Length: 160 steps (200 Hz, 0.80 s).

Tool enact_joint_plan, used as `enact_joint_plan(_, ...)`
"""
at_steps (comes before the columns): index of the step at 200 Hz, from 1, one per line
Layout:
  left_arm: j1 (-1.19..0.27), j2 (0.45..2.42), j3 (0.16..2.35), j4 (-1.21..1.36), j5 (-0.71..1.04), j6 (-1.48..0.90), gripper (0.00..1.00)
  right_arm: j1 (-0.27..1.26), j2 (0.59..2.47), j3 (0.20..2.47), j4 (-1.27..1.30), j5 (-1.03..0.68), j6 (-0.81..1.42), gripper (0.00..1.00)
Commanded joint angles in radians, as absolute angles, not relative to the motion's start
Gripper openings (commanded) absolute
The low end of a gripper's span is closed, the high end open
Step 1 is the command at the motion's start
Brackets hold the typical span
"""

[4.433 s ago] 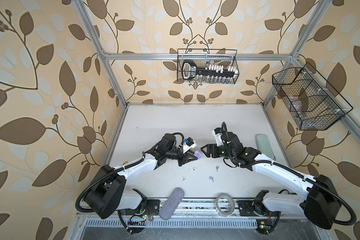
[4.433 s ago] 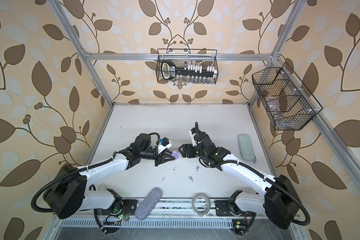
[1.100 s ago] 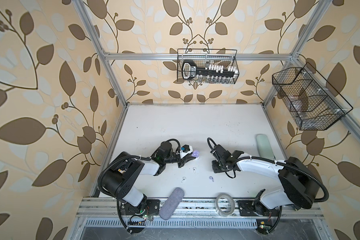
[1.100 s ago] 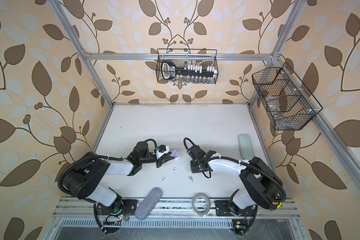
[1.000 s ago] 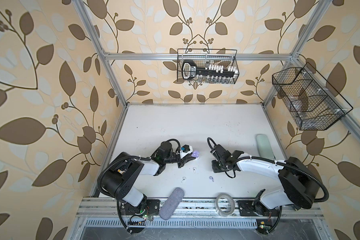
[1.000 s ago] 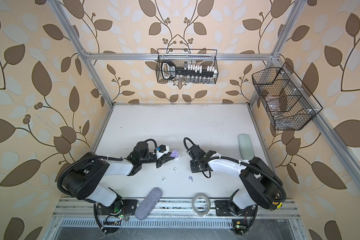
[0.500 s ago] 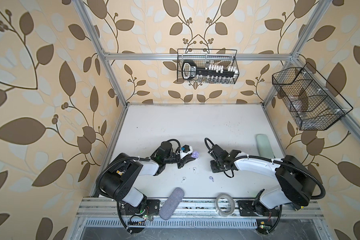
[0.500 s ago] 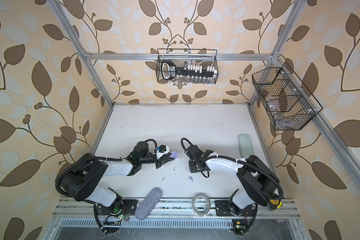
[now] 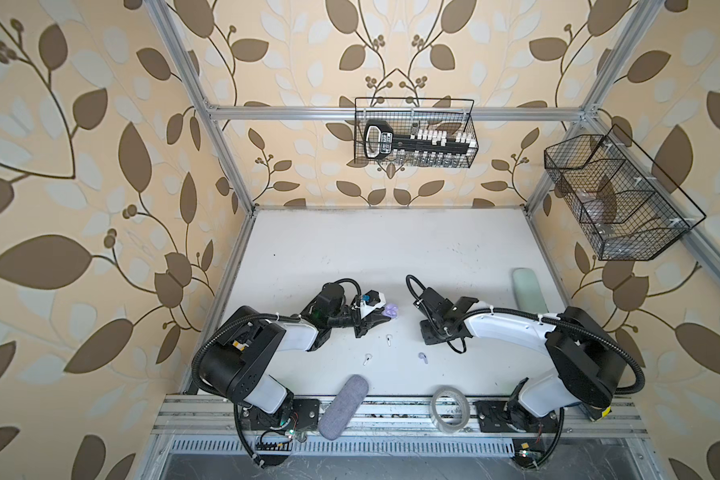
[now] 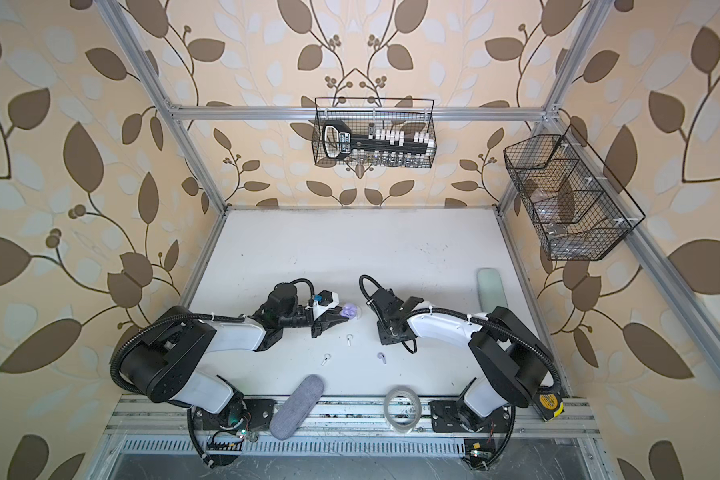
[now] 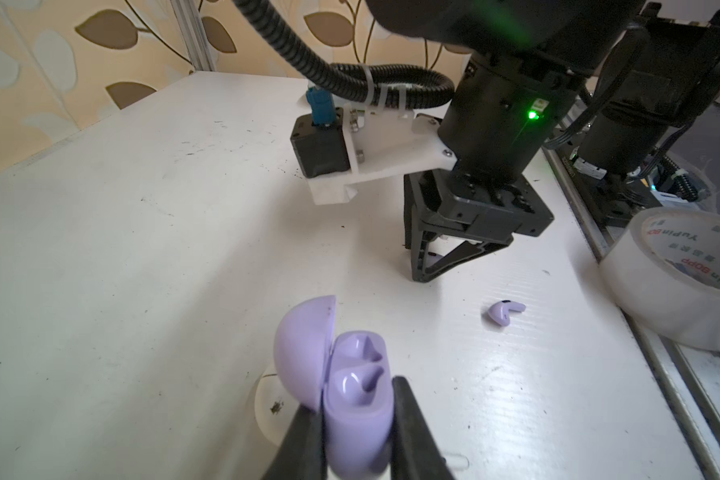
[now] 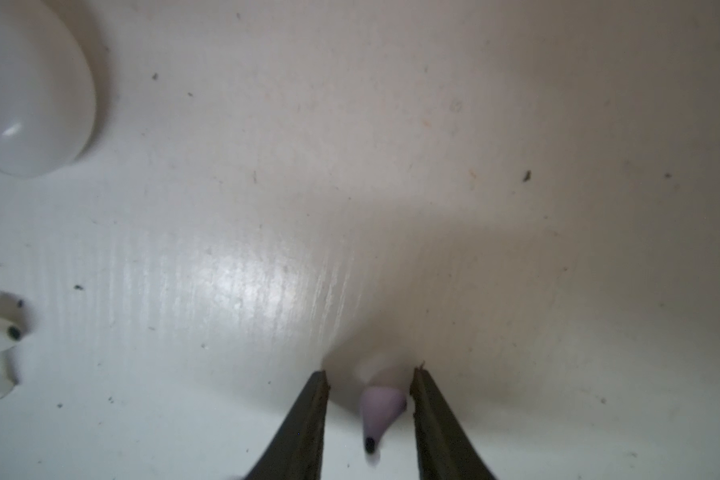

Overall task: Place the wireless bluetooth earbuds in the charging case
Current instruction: 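Close the right gripper on the lavender earbud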

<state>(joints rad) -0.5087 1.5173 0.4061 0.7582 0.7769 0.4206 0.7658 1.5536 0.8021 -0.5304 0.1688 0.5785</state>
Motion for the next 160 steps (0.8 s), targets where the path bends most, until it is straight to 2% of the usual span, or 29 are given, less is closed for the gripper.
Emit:
enact_joint_plan(1,-0.502,1.484,0.433,0.762,0.804,0.442,0.00,0.772,1.577,0.835,-0.577,0.204,0.571,0.35)
enact_joint_plan(47,-0.502,1.484,0.433,0.762,0.807,0.441,0.00,0.775,1.578,0.828,-0.583,0.204,0.574,0.35)
enact_joint_plan(92,-0.504,1.485,0.436,0.759,0.813,0.438,0.00,0.788,1.581,0.830,-0.584,0.200,0.580,0.28)
enact_joint_plan(160,-0.505,1.473,0.433,0.750,0.818,0.443,0.00,0.787,1.592,0.827,-0.581,0.201,0.575,0.25)
